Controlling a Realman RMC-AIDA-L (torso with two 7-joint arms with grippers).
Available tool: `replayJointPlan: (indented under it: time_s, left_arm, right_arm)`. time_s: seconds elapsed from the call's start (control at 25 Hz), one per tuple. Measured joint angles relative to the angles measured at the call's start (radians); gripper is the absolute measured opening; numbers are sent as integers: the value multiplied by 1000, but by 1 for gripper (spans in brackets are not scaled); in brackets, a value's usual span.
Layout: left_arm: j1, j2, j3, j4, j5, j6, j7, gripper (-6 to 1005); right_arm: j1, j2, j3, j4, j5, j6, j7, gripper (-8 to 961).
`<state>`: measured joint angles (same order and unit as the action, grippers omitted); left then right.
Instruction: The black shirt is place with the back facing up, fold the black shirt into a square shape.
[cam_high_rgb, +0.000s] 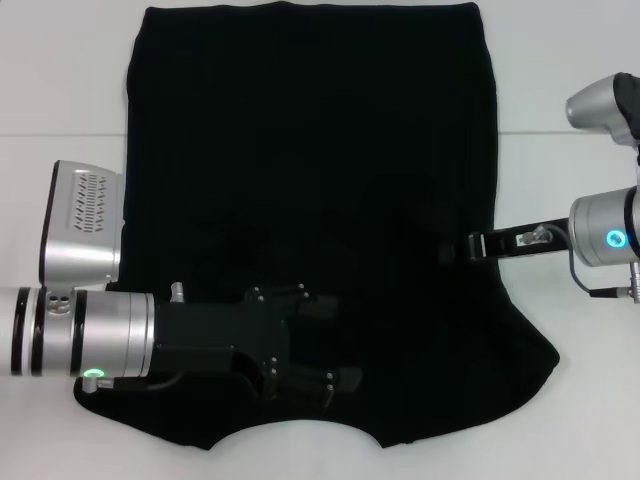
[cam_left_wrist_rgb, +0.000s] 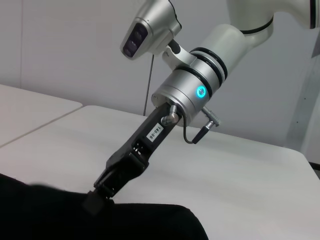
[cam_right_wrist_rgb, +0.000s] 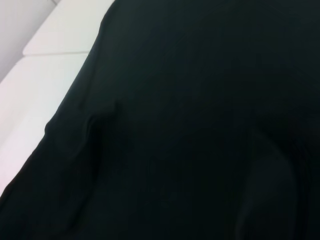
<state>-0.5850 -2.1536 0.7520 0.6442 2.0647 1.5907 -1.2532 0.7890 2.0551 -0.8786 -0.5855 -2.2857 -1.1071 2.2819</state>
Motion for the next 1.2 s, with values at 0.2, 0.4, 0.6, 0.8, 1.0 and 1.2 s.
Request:
replayJointPlan:
  time_s: [0.2,0.4,0.6,0.8,1.0,1.2]
  left_arm:
    - [0,2,-1,0,0,0,0,885]
    - [-1,2,-7,1,0,-1,-2,881]
    - [3,8,-25,9,0,-2,-34,877]
    - [12,26,-125,12,5,8,-101,873]
    - [52,55,-210,55,9,10,-242,869]
    - [116,62,-229,168,53,31,-336,865]
  right_arm:
    - [0,-8,-3,-2,0,-20,8,117]
    - [-7,-9,10,-12,31,-47,-4,150]
    - [-19,-13,13,-22,107,-86,-48,183]
    - [-47,-13,32,-24,175,-89,-105,358]
    - [-94,0,36,-13,300,-99,-246,696]
    - [-112,17,36,0,335,-99,-323,826]
